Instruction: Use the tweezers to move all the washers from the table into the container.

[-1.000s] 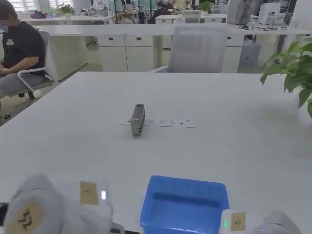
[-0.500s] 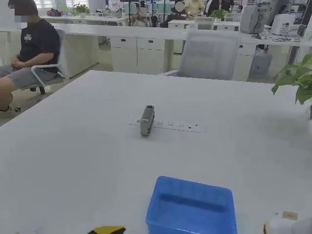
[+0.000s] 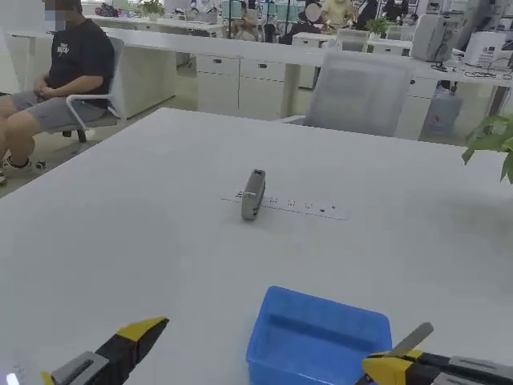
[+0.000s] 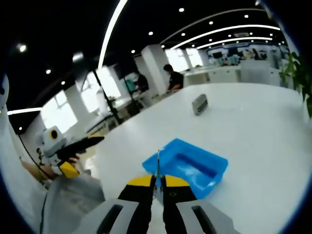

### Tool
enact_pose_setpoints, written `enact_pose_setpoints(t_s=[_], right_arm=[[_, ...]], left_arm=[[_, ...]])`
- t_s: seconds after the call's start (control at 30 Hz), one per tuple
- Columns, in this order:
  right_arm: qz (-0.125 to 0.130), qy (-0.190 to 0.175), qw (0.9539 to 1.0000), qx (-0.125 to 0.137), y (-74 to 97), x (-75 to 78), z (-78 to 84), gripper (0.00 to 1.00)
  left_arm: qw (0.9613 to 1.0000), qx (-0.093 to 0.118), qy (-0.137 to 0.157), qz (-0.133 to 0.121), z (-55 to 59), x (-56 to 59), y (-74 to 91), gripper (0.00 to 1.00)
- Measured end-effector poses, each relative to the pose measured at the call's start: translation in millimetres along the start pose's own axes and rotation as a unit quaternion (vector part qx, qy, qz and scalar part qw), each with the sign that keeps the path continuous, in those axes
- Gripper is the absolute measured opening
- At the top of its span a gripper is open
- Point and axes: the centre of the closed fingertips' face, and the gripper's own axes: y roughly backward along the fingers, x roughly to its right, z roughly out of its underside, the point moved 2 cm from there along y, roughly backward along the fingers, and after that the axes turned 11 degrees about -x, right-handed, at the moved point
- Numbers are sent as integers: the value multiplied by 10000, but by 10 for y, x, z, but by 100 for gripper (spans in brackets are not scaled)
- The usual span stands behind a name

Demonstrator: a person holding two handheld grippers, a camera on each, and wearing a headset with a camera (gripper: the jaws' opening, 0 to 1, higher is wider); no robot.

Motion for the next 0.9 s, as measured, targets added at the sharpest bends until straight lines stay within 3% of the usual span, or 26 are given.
enact_pose_setpoints(t_s=[0.2, 0.37, 0.6, 0.9], right_arm=[[483, -107, 9988, 34, -62, 268, -59, 3], [921, 43, 9956, -177, -178, 486, -21, 3], [1036, 238, 9932, -481, -359, 609, 30, 3], [1102, 437, 9901, -753, -408, 662, 140, 3]], left_arm=[[9996, -96, -273, -58, 33, -10, 3, 84], [9997, -6, -110, -226, 20, -108, 41, 83], [9992, 37, -118, -380, 14, -155, 64, 81], [9987, 79, -71, -494, 11, -206, 91, 77]])
